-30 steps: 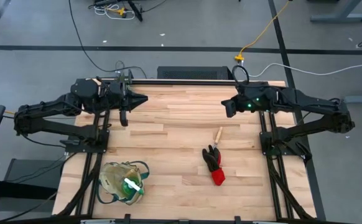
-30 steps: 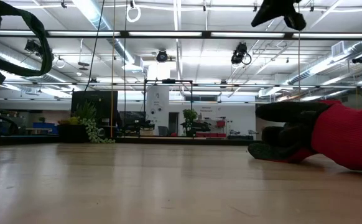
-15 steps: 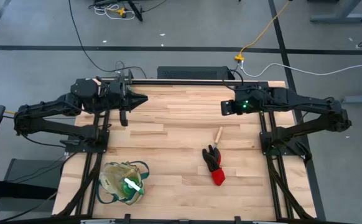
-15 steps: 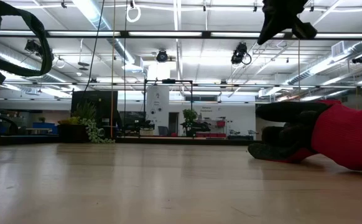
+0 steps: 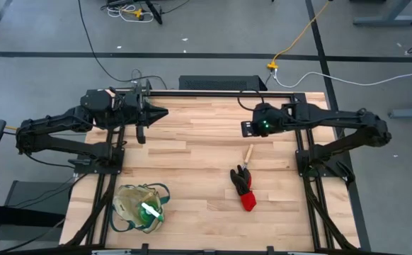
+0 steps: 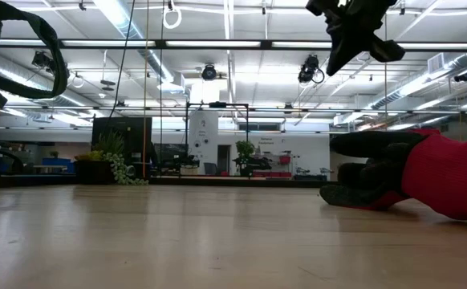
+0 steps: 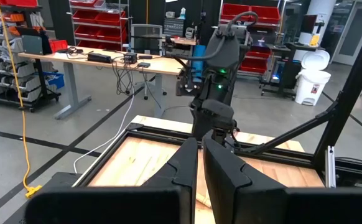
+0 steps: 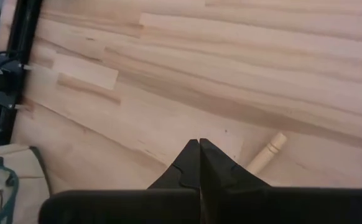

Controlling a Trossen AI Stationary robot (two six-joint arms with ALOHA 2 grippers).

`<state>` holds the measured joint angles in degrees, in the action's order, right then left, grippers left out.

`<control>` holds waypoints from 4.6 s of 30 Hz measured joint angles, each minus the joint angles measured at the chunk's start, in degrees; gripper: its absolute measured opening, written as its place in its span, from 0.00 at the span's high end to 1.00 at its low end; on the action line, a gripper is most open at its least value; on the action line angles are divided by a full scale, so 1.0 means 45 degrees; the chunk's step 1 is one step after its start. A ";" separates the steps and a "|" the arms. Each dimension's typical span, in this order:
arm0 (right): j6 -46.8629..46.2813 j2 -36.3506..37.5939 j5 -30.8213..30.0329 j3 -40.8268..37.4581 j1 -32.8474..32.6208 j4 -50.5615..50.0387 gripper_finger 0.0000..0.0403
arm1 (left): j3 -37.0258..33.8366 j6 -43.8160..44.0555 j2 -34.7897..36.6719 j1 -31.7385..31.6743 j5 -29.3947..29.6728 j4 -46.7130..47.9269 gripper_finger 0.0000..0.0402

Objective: Pick & Place Garden tools in Gardening bag
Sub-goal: Put the brown hand rake into the white gardening bag

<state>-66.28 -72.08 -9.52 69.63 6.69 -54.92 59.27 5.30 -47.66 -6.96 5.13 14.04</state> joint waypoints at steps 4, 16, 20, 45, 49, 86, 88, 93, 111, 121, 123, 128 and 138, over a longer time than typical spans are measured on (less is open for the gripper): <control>-0.0946 -0.0190 -0.0005 0.0000 -0.0151 -0.0513 1.00 | 0.0000 0.0000 0.0000 0.0000 0.0001 0.0000 0.91; -0.2553 -0.0855 0.0364 0.0000 -0.0216 -0.1197 0.87 | 0.0000 0.0005 0.0000 0.0002 0.0003 0.0000 0.91; -0.3400 -0.1132 0.0562 0.0000 -0.0216 -0.1398 0.80 | 0.0000 0.0010 0.0000 0.0005 0.0000 0.0005 0.91; -0.5169 -0.3115 0.0777 -0.0010 -0.0216 -0.2294 0.44 | 0.0000 0.0109 0.0000 0.0002 0.0005 0.0010 0.91; -0.5169 -0.3412 0.0744 -0.0010 -0.0216 -0.2390 0.39 | 0.0000 0.0350 0.0000 0.0004 0.0005 0.0010 0.91; -0.5913 -0.4806 0.1490 -0.2420 -0.0211 0.0254 0.31 | 0.0000 0.0355 -0.0005 0.0005 0.0000 0.0214 0.91; -0.6152 -0.4806 0.1608 -0.2879 -0.0213 0.0885 0.31 | 0.0000 0.0355 -0.0005 0.0001 0.0000 0.0210 0.91; -0.6812 -0.4806 0.1676 -0.3698 -0.0211 0.1963 0.31 | 0.0000 0.0355 -0.0005 0.0004 0.0000 0.0209 0.91; -0.8148 -0.4803 0.0000 -0.4517 -0.0211 0.3055 0.31 | 0.0000 0.0431 -0.0005 0.0001 0.0044 0.0199 0.91; -0.7840 -0.4806 0.0005 -0.4517 -0.0196 0.3134 0.31 | 0.0000 0.0442 -0.0005 0.0005 0.0049 0.0194 0.91; -0.7836 -0.4806 0.0005 -0.4517 -0.0196 0.3131 0.31 | 0.0000 0.0442 -0.0005 0.0005 0.0049 0.0194 0.91; -0.7787 -0.4806 0.0010 -0.4532 -0.0196 0.3124 0.32 | 0.0000 0.0447 -0.0005 0.0005 0.0049 0.0194 0.91; -0.7782 -0.4801 0.0112 -0.4537 -0.0196 0.3061 0.47 | 0.0000 0.0448 -0.0005 0.0001 0.0049 0.0189 0.91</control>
<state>-101.30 -93.69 -9.02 49.21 5.80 -41.15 59.27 7.31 -47.68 -6.96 5.34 14.90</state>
